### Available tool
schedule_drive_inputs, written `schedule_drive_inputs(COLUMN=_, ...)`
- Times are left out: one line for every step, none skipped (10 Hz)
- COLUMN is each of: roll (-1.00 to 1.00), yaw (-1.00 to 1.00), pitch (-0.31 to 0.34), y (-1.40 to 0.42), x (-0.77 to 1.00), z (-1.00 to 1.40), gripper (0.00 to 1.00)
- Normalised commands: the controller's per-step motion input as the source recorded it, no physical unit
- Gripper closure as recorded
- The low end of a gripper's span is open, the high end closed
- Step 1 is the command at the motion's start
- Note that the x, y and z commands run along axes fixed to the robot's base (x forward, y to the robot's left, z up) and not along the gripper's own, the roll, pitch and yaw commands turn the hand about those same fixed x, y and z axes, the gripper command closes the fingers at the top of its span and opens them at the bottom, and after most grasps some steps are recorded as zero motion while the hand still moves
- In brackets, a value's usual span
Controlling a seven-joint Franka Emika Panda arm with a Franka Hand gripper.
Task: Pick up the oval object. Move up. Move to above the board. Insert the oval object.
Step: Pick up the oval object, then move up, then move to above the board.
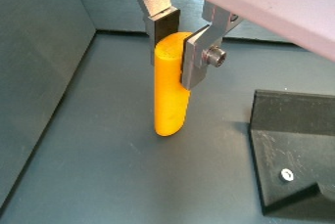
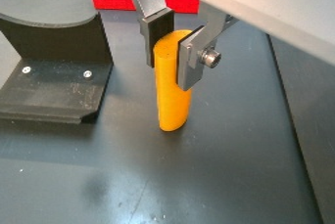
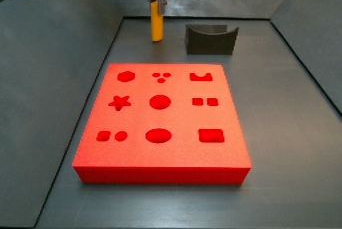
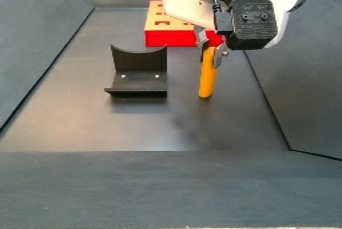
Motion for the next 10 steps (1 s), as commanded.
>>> schedule_drive_inputs(roll=0.00, yaw=0.00, pitch=0.000, y=0.00, x=0.00, z=0.00, gripper=1.00)
schedule_drive_inputs(roll=0.00, yaw=0.00, pitch=0.000, y=0.00, x=0.00, z=0.83, gripper=1.00)
schedule_drive_inputs(roll=-0.01, yaw=0.01, pitch=0.018, y=0.01, x=-0.06, z=0.83, gripper=1.00)
schedule_drive_inputs(roll=0.00, yaw=0.01, pitch=0.027, y=0.01, x=-0.07, z=0.73, gripper=1.00)
schedule_drive_inputs(roll=0.01, yaw=0.00, pitch=0.033, y=0.01, x=-0.05, z=0.59, gripper=1.00)
schedule_drive_inputs(roll=0.03, yaw=-0.01, pitch=0.038, y=0.01, x=-0.04, z=0.43, gripper=1.00)
schedule_drive_inputs(roll=0.05, yaw=-0.01, pitch=0.044, y=0.01, x=-0.03, z=0.20, gripper=1.00)
schedule_drive_inputs(roll=-0.01, yaw=-0.03, pitch=0.003, y=0.36, x=-0.34, z=1.00, gripper=1.00)
schedule_drive_inputs(roll=-0.01, yaw=-0.03, pitch=-0.001, y=0.37, x=-0.34, z=1.00, gripper=1.00)
schedule_drive_inputs(roll=-0.03, yaw=-0.04, pitch=-0.025, y=0.29, x=-0.31, z=1.00, gripper=1.00)
